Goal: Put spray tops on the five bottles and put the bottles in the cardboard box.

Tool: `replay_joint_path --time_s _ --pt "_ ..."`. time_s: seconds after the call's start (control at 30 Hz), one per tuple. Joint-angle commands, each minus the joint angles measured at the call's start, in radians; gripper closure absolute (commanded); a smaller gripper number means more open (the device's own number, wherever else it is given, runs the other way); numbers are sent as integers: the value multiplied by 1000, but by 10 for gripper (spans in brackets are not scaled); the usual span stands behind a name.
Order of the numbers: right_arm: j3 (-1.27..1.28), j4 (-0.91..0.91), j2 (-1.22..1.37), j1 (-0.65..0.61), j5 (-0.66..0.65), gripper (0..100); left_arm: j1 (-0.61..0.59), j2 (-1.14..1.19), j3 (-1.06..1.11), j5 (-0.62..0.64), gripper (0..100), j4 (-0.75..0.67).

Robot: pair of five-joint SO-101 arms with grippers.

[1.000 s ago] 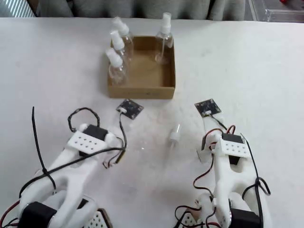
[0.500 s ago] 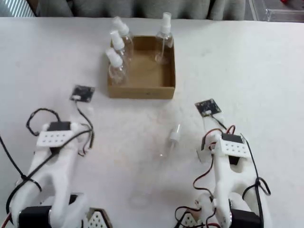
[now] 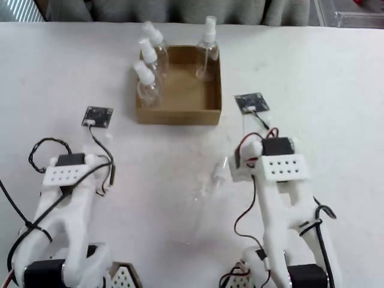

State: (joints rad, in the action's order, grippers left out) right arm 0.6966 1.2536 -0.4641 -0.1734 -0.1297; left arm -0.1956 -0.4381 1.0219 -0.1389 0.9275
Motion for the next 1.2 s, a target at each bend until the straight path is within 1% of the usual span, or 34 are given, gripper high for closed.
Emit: replay_joint_path --time_s 0.0,0.33,0.4,0.53,0.67,0.73,0.8,0.87,0.93,1.03,1.17 --pt "-41 -44 -13 -67 37 871 -10 -8 -37 2 962 -15" --pt "193 -390 -8 -159 242 865 -10 -8 -37 0 962 -15" --pt "212 -432 15 -168 261 865 -10 -8 -37 0 962 -15" --pt "193 -476 125 -145 267 865 -10 -8 -37 0 962 -15" --pt "118 -472 295 -147 264 868 -10 -8 -35 0 962 -15" --pt "60 -435 361 -143 264 872 -10 -8 -35 0 962 -15" --pt "0 -381 400 -143 261 917 -10 -8 -29 0 962 -15" --pt "-44 -352 410 -142 259 991 -10 -8 -26 0 961 -15" --pt "-77 -337 404 -130 262 967 -10 -8 -26 0 961 -15" --pt "-120 -298 375 -111 259 985 -10 -8 -28 0 961 -17" --pt "-198 -185 302 -117 265 982 -13 -8 -21 0 961 -48"
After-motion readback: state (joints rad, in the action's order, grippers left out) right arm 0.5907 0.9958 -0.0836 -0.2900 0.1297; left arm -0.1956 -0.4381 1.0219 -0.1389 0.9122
